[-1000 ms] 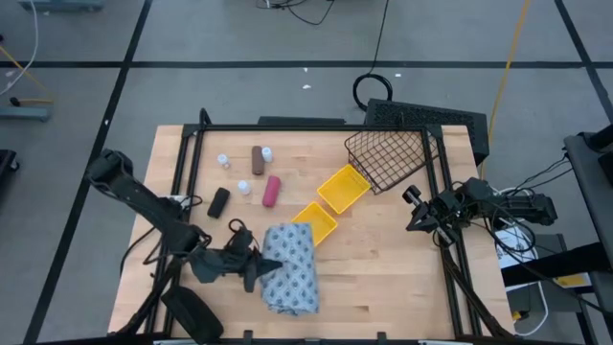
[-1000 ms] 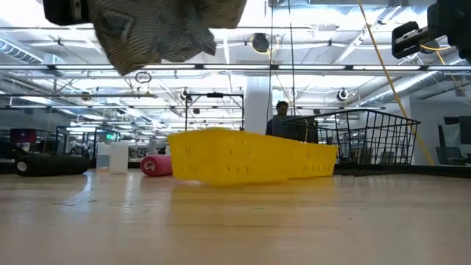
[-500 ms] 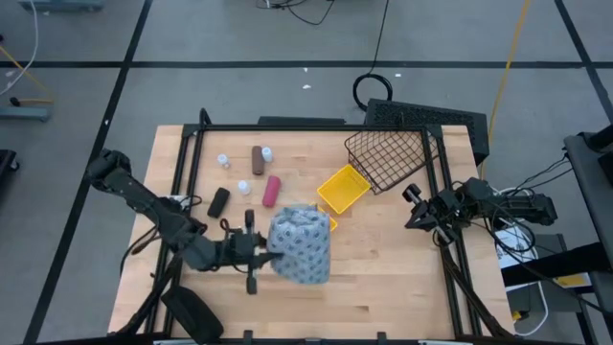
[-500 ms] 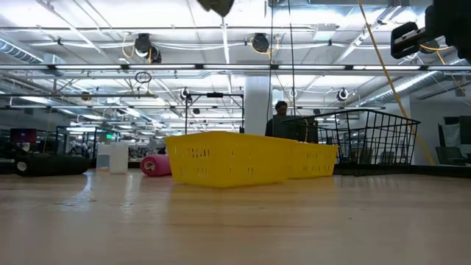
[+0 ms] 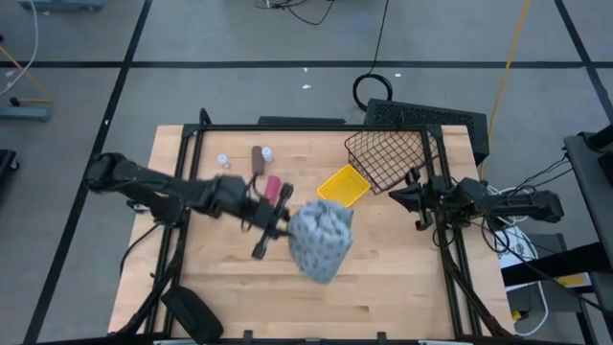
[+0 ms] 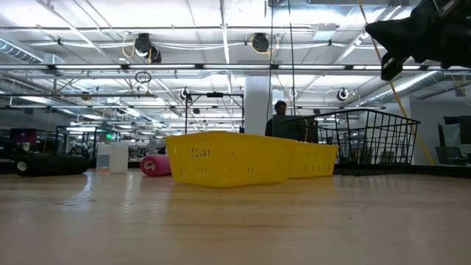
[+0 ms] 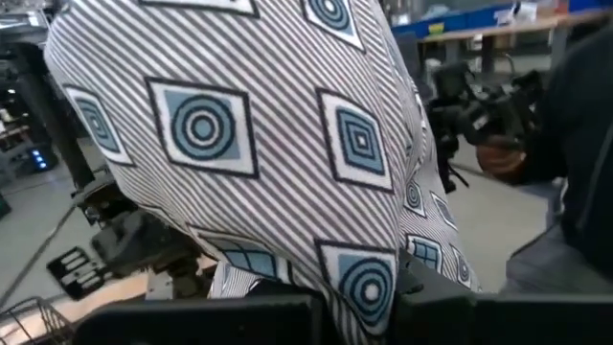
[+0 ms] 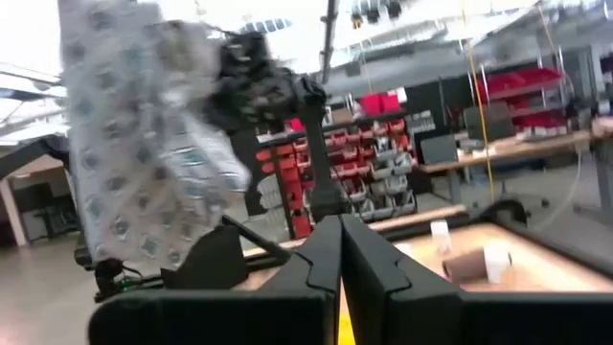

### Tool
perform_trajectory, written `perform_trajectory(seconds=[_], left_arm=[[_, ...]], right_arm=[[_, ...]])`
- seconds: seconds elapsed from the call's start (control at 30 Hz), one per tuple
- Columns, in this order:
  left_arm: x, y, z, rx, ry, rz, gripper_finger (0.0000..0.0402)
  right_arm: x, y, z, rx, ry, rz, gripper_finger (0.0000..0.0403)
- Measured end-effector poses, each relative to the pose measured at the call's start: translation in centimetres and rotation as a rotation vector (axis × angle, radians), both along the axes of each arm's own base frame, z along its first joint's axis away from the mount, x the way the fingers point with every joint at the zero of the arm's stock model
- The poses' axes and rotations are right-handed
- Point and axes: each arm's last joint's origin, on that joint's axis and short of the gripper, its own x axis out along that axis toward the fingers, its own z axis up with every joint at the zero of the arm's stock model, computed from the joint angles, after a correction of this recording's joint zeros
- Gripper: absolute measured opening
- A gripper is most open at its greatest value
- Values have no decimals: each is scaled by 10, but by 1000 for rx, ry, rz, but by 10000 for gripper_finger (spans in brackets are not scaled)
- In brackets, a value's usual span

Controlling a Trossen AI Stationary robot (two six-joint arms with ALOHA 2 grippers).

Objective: Pick & place medical supplies in basket/bin
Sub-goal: Put the hospital gown into the black wire basket

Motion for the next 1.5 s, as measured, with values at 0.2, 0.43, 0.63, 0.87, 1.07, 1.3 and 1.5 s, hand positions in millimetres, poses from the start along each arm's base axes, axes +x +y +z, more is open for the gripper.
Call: perform_trajectory(seconds=[0.2,0.43,0.63,0.87,1.07,1.3,1.5], left_arm=[[4,43,6,-86,-20,-66,24],[3,61,9,-129,-25,-81,24],[3,62,9,-133,-26,-69,24],[4,60,7,-130,-11,-63,24],[4,51,6,-110,-8,-100,24],[4,45,1,-102,41,-120,24],[4,52,-4,-116,90,-54,24]], right_arm=[[7,0,5,-73,-43,-25,10],[16,0,13,-143,-140,-49,123],[44,4,27,-109,-33,107,228],[93,7,53,-108,41,227,277],[130,11,71,-152,7,370,283],[162,18,87,-120,-5,583,280],[181,34,89,-118,-16,703,279]])
